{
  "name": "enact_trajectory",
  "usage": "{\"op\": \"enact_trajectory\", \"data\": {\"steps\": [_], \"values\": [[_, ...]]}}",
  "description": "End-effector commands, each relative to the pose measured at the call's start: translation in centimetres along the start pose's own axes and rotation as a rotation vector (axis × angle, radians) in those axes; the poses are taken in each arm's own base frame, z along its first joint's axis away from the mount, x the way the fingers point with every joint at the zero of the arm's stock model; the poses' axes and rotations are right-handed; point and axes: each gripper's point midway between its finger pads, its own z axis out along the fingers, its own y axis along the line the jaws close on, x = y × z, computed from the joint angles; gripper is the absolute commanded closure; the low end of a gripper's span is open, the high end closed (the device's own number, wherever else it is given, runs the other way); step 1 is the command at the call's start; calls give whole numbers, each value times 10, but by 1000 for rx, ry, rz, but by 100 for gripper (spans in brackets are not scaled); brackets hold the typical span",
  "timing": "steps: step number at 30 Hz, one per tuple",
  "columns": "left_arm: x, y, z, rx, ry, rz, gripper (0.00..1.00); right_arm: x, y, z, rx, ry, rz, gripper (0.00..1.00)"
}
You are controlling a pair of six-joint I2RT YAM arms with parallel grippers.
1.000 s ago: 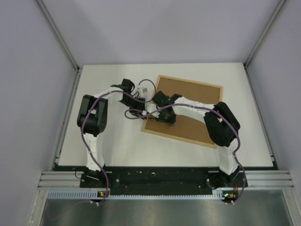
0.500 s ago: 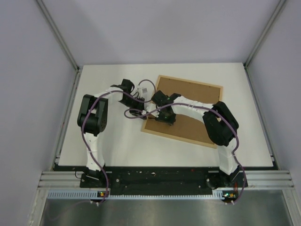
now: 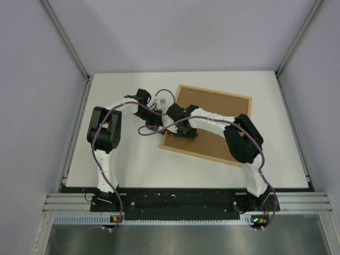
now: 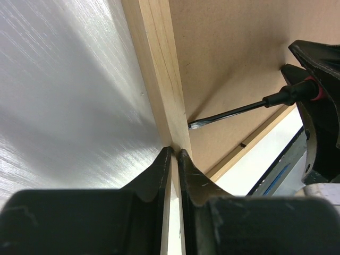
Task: Take the photo out of the frame
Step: Release the photo frame item from the photo frame.
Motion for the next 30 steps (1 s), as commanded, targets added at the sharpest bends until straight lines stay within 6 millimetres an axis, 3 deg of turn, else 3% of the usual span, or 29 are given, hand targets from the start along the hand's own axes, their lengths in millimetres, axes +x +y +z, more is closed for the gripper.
{"op": "enact_trajectory", "data": {"steps": [1,6,11,18,22,30], "values": [[-3,-13,11,57,6,37,90,-74,-18,-14,131,-188,-37,100],[-2,-14,12,62,9,36,91,-110,-26,-47,223,-225,-100,100],[-3,-18,12,66,5,40,92,-138,-31,-66,301,-231,-142,100],[-3,-23,15,76,8,49,92,-170,-14,-81,332,-253,-206,100],[-5,-22,13,59,0,54,92,-160,-8,-90,336,-240,-226,100],[-19,-19,2,43,-37,64,80,-111,-9,-142,344,-274,-188,100]]}}
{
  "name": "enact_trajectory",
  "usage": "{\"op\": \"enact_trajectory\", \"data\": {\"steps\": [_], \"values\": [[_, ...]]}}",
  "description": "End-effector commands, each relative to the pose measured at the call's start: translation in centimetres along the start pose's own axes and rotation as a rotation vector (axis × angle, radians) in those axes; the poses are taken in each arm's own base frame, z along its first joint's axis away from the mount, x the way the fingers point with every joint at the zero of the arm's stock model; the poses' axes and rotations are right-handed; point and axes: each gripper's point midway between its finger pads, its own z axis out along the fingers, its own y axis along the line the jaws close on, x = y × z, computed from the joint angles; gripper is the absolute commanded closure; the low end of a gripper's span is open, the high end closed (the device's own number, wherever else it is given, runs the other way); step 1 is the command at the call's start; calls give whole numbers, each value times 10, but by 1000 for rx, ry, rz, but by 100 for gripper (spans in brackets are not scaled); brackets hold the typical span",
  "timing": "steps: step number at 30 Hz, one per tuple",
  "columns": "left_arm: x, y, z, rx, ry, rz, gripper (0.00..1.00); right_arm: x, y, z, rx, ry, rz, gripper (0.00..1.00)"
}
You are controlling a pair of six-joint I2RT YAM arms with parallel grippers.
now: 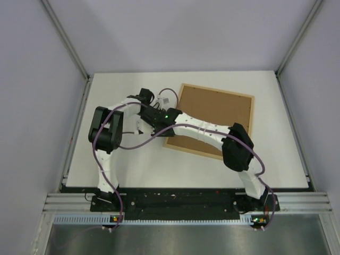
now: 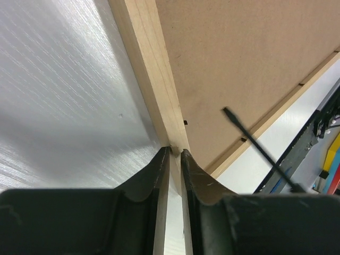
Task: Take the photo out of the frame
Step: Release the photo frame item from the photo frame, then adjust the photo frame at the center of the board.
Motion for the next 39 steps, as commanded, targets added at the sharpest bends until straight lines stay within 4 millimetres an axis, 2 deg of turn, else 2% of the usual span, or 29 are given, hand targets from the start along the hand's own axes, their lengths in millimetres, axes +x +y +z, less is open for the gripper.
{"op": "enact_trajectory", "data": {"steps": [1,5,9,13,17,20,27,36,39], "values": [[-14,-9,-8,29,-25,17,78,9,-33,-69,99,-132,83,100],[-26,-10,-19,27,-59,31,68,35,-33,-90,64,-182,154,100],[-41,-16,-25,13,-71,61,60,68,-49,-106,47,-262,294,100],[-47,-15,-18,-66,-40,96,59,100,-56,-104,11,-362,419,100],[-47,-15,-8,-125,8,121,58,129,-55,-87,21,-404,483,100],[-44,-14,-4,-167,34,139,58,144,-57,-76,38,-432,534,100],[-32,-13,0,-299,96,201,57,159,-53,-61,24,-462,613,100],[-21,-1,-1,-480,150,241,51,158,-40,-51,-20,-466,616,100],[-24,5,-7,-534,134,236,50,158,-39,-51,-22,-468,617,100]]}}
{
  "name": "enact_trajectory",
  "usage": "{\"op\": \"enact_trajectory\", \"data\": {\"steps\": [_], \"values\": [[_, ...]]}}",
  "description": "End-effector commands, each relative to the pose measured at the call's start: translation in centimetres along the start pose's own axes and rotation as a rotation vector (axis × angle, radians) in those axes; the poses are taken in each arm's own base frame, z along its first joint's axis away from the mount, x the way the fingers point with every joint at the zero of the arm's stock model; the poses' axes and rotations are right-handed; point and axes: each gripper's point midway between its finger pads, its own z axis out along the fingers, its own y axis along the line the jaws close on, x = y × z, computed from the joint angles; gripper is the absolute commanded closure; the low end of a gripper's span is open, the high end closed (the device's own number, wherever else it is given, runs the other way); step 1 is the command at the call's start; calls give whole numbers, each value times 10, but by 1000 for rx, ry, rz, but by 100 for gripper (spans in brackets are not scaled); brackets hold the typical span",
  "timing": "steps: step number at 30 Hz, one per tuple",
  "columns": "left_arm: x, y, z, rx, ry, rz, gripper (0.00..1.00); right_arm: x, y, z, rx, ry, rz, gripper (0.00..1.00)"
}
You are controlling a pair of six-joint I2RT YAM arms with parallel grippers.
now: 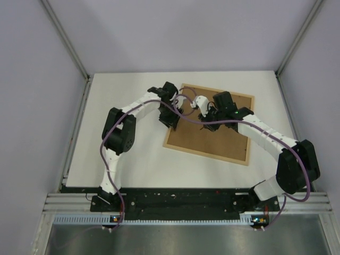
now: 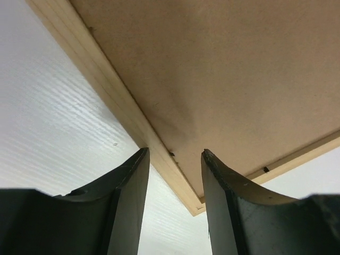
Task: Take the photo out of the frame
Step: Adjust the photo frame at the center of the board.
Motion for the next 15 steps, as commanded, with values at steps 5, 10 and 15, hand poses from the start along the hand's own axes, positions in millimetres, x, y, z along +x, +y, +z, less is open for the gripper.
{"op": "enact_trajectory", "data": {"steps": [5,10,15], "values": [[-1,36,-26,-237,-51,-14,49,-23,-1,-10,3,-100,-8,100],[0,29,-23,-211,-45,-9,49,-25,1,-11,-5,-106,-10,100],[7,15,-12,-149,-16,-9,49,-23,0,-11,-1,-102,-8,100]]}}
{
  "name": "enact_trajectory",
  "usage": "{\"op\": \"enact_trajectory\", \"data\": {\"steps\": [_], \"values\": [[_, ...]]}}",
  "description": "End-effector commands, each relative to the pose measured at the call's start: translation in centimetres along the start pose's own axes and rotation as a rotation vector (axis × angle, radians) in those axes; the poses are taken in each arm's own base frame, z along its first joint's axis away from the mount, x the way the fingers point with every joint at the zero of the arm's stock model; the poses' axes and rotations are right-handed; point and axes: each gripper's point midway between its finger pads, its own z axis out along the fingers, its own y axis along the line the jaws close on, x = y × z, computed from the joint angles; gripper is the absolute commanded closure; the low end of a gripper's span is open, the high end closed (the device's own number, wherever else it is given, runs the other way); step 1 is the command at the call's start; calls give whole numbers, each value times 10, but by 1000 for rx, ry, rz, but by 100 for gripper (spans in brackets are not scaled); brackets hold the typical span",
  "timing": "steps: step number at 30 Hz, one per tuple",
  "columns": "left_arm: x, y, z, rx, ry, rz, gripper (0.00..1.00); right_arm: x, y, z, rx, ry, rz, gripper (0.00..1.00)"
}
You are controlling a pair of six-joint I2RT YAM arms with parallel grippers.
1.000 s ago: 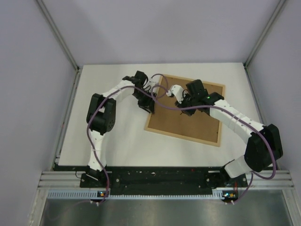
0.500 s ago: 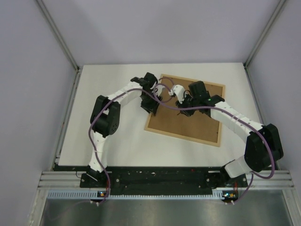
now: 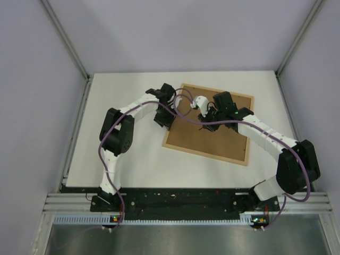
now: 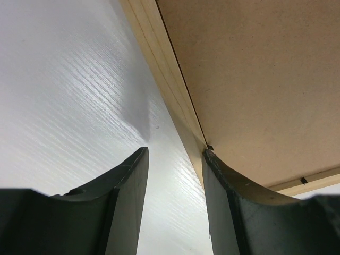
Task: Take the photo out of the frame
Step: Adjust the photo frame at the center of the board.
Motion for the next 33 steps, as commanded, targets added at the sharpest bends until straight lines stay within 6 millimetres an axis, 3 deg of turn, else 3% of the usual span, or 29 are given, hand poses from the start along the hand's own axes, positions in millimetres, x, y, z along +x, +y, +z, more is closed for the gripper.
{"op": "enact_trajectory", "data": {"steps": [1,10,20,28,30,33], "values": [[-6,-11,-10,27,-31,7,49,-19,-3,-12,17,-76,-9,100],[-12,-24,-18,46,-52,25,49,-12,0,-5,-3,-52,-6,100],[-4,-19,5,17,-9,31,53,-12,3,-5,-19,-54,-1,100],[-7,-16,6,7,-17,32,71,-13,5,-6,-27,-56,-4,100],[-9,-16,6,7,-21,32,79,-12,6,-5,-33,-53,-2,100],[-9,-16,3,4,-27,25,100,-8,7,-2,-42,-43,1,100]]}}
